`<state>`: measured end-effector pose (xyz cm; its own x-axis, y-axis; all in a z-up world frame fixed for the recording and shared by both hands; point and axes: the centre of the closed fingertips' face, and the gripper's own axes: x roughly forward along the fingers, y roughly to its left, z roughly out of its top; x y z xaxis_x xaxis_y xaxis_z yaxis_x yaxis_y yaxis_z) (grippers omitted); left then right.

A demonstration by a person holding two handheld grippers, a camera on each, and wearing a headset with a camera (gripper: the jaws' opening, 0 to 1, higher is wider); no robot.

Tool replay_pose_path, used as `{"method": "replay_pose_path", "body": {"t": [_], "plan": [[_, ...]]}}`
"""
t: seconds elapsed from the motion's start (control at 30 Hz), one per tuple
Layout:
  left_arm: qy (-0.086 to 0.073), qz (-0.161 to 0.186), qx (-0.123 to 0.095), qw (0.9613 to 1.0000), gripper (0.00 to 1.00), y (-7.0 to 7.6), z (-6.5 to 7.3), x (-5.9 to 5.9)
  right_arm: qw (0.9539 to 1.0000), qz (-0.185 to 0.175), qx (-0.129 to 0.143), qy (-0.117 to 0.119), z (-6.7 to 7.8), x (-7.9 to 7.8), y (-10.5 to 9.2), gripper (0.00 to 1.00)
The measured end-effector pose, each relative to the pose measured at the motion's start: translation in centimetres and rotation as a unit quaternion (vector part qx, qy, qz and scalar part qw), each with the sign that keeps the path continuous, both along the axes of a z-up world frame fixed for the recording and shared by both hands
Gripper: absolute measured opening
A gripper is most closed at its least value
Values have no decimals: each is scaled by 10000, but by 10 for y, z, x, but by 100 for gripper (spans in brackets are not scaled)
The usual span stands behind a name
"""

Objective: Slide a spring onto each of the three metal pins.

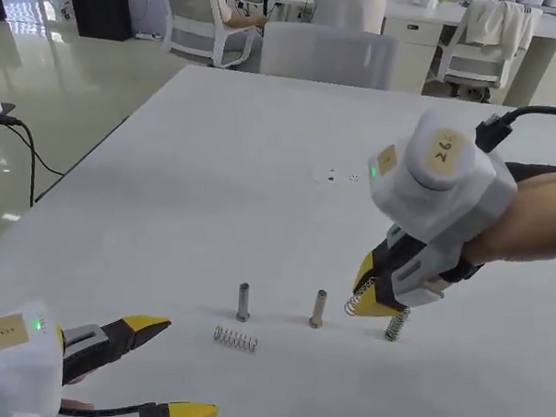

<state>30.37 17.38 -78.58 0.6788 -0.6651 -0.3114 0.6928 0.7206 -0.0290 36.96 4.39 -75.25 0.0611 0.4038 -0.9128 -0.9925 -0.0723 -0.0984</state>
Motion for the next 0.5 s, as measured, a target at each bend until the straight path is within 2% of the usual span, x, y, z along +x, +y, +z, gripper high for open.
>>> {"method": "replay_pose_path", "body": {"t": [0.5], "plan": [[-42, -3, 47, 10000, 60, 2, 2, -1, 9995, 33, -255, -162, 1, 20, 2, 9]]}}
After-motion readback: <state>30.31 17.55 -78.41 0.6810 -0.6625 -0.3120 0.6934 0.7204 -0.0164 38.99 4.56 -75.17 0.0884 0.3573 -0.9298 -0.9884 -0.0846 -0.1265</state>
